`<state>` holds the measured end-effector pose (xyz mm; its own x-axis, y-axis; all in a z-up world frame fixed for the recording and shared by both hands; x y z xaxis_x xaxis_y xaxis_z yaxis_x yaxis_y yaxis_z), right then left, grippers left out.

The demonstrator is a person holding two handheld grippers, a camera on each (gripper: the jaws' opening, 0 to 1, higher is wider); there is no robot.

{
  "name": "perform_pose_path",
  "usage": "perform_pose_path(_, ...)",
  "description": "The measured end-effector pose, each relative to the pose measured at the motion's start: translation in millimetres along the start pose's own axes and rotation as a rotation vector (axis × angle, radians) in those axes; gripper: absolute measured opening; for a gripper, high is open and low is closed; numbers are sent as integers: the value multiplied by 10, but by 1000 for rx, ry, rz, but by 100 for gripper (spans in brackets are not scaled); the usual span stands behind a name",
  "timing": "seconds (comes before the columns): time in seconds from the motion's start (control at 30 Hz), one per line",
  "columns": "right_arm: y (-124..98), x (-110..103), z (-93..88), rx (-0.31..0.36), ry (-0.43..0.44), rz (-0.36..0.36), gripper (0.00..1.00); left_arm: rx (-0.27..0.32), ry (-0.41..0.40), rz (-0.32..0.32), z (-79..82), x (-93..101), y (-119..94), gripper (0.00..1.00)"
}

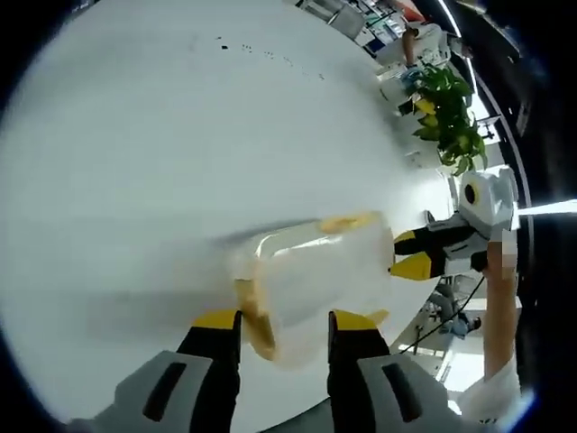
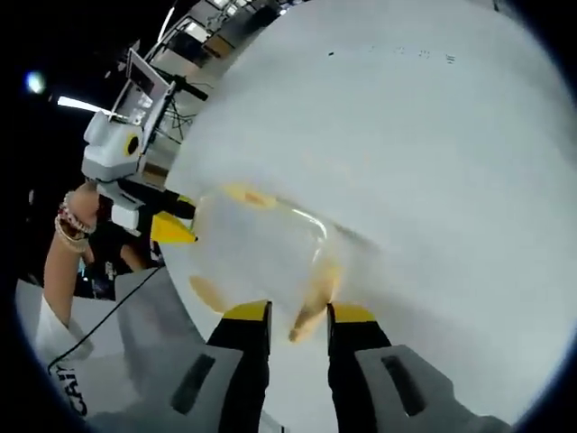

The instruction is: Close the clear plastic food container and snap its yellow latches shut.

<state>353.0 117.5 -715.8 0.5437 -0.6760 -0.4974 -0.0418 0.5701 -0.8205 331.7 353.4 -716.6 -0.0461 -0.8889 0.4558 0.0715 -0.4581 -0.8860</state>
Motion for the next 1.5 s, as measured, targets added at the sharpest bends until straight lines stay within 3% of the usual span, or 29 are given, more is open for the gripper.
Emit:
perform_pose_path(0.03, 0, -4, 0, -1, -3, -4, 20, 2, 5, -21, -4, 27, 4, 26)
perform_pose_path(0.5, 6, -36, -6, 1, -1, -31, 18, -5, -34, 1, -1, 34, 6, 21)
perform_pose_path(0.53, 5, -39, -9, 2, -2, -31, 17, 9, -79, -100, 25, 129, 31, 20)
perform_pose_path(0.57, -7, -39, -21, 4, -2, -33, 17, -6, -45, -16, 8, -5, -33, 20)
perform_pose_path(1.07, 13, -28, -13, -16, 46, -10, 15, -11, -54, -18, 0, 26, 23, 20)
perform_pose_path(1.23, 18, 28, -39, -9, 132, 44, 15, 16, -69, -49, -26, 2, 25, 21)
perform_pose_path(1.5, 12, 42, -32, 0, 156, 52, 13, 30, -48, -39, -13, 40, 36, 22)
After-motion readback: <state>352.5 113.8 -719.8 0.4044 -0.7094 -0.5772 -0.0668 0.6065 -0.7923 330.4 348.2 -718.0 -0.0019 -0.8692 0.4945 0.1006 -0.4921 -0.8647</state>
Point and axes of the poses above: the point that each gripper's makers call its tool centre point, and the gripper's own axes: y roughly forward along the fingers, x roughly to its right, z roughly out of its top, the point moved 8 cm from there along -y, roughly backward along the fingers, and after that the axes turned 8 degrees about -y, right-handed, at the moved point
